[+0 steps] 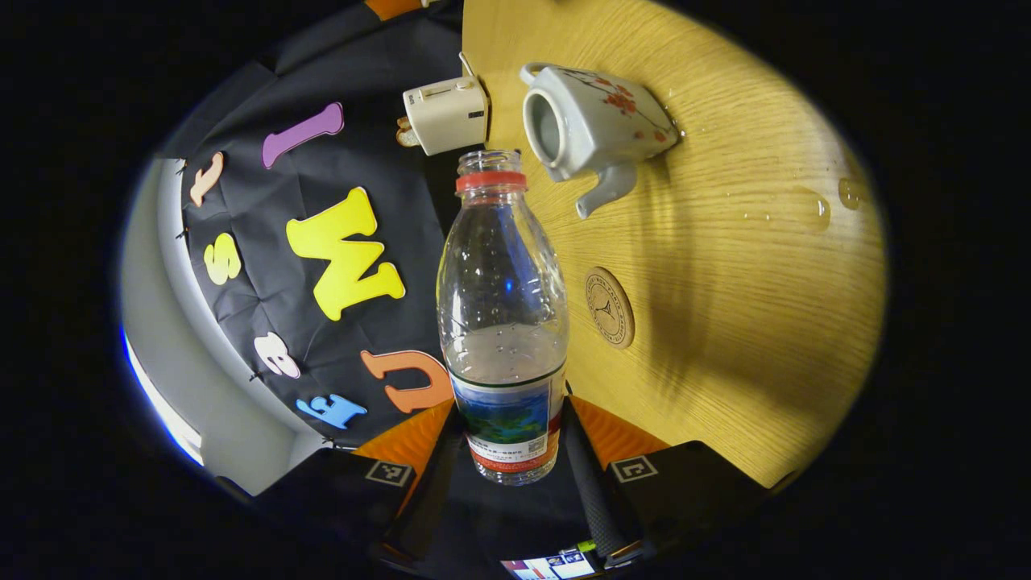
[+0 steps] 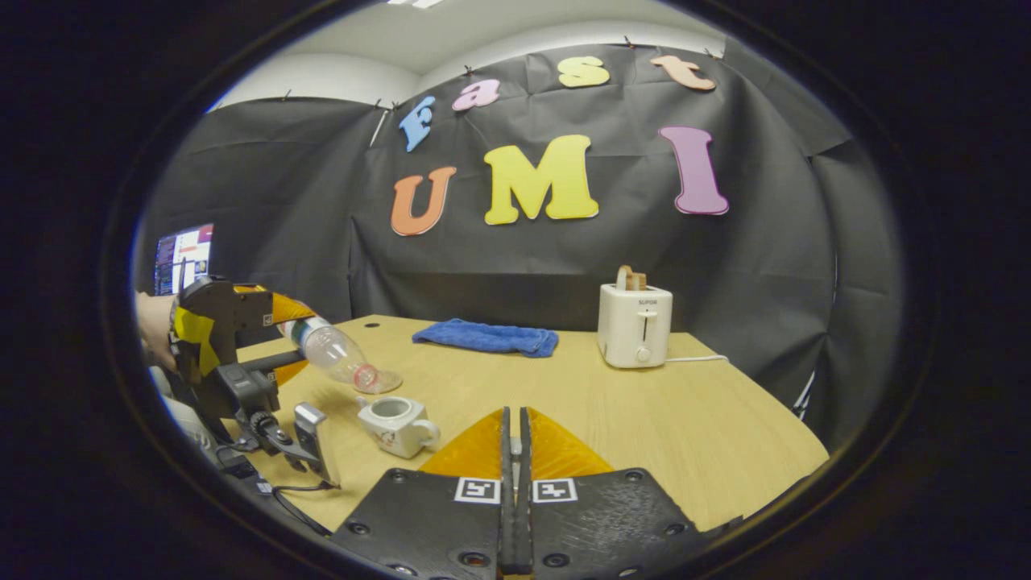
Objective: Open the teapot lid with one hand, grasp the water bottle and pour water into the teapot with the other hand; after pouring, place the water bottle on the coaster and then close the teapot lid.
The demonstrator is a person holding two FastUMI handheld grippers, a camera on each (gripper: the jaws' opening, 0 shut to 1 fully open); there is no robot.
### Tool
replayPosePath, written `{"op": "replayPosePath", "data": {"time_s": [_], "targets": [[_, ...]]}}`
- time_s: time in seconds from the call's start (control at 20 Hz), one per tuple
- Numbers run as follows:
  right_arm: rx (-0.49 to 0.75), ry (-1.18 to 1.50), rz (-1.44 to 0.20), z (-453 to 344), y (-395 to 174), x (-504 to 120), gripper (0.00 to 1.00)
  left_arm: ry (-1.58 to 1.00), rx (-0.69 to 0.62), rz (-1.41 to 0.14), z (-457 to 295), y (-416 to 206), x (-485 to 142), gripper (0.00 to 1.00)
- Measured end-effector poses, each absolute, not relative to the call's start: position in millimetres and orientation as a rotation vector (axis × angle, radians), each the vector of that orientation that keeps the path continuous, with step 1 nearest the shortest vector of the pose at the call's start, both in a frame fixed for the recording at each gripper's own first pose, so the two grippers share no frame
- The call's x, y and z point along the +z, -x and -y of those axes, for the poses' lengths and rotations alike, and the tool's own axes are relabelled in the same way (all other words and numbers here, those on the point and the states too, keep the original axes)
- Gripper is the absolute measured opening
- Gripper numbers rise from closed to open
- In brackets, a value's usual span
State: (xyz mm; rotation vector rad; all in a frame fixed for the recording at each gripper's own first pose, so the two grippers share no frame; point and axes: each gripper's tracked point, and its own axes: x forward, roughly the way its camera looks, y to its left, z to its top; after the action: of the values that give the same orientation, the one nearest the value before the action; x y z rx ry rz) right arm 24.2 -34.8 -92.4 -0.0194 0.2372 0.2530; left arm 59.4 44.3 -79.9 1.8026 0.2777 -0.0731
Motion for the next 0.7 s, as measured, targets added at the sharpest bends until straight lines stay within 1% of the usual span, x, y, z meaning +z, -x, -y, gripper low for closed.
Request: {"op": "replayPosePath", "data": {"time_s": [0.7], "targets": [[0.257, 0.017, -0.222, 35, -22, -89, 0.00, -1.918, -0.062, -0.234, -40, -68, -60, 0.74]]}}
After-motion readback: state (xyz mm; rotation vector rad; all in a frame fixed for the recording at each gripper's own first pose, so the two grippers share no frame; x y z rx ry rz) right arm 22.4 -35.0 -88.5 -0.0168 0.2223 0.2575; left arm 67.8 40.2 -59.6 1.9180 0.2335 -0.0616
